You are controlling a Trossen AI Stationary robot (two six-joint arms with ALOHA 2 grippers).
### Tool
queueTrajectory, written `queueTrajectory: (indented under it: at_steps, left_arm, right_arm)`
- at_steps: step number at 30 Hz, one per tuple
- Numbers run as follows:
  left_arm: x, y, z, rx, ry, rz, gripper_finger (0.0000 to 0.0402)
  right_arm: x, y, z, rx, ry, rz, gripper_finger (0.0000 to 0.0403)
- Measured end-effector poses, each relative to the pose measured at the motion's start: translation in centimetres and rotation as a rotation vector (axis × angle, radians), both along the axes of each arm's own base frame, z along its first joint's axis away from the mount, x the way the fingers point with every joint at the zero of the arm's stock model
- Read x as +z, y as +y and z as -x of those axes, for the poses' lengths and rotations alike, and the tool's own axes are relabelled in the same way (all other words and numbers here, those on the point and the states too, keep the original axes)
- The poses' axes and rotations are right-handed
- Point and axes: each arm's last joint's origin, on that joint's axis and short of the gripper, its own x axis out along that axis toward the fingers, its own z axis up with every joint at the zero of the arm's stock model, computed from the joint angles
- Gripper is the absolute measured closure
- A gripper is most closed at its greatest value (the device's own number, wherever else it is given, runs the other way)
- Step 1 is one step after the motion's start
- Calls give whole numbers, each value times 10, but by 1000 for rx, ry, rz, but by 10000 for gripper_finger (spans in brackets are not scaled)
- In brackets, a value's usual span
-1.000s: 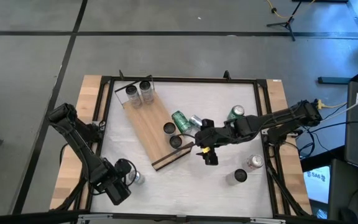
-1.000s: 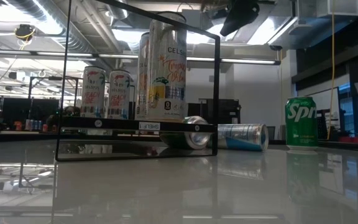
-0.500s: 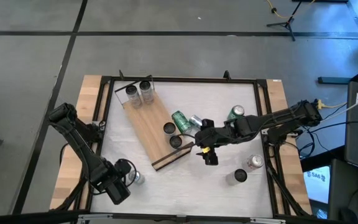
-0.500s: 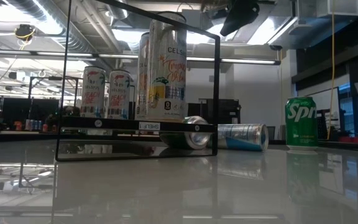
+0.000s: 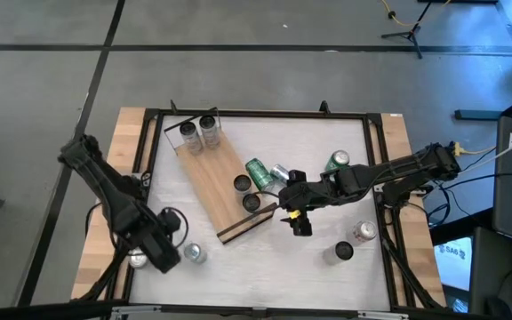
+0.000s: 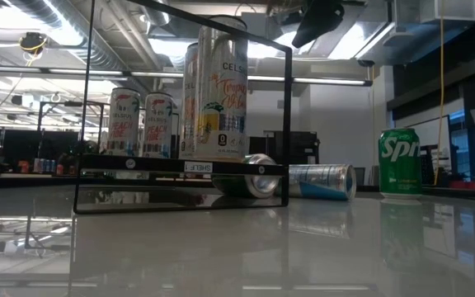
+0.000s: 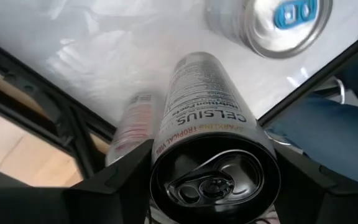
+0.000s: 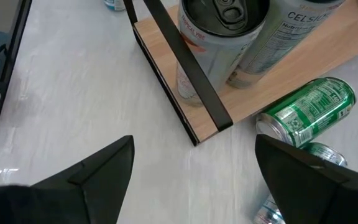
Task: Place canned beverage on shelf
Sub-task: Put the white yellow soda on the shelf aligned with the other white yellow soda cans
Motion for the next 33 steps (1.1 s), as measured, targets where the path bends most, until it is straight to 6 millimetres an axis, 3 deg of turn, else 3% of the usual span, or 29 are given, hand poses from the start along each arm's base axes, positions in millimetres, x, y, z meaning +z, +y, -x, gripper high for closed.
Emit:
queueTrajectory:
  at_steps: [6,11,33]
  left_arm:
    - [21,35,10,39,-35,-1,162]
    - [31,64,6,42,-119,-19,162]
    - [30,157,-35,-70,-264,-19,162]
  right_arm:
    - [0,0,0,1,0,0,72]
    - [0,0,0,-1,0,0,72]
    - [0,0,-1,5,-4,4,72]
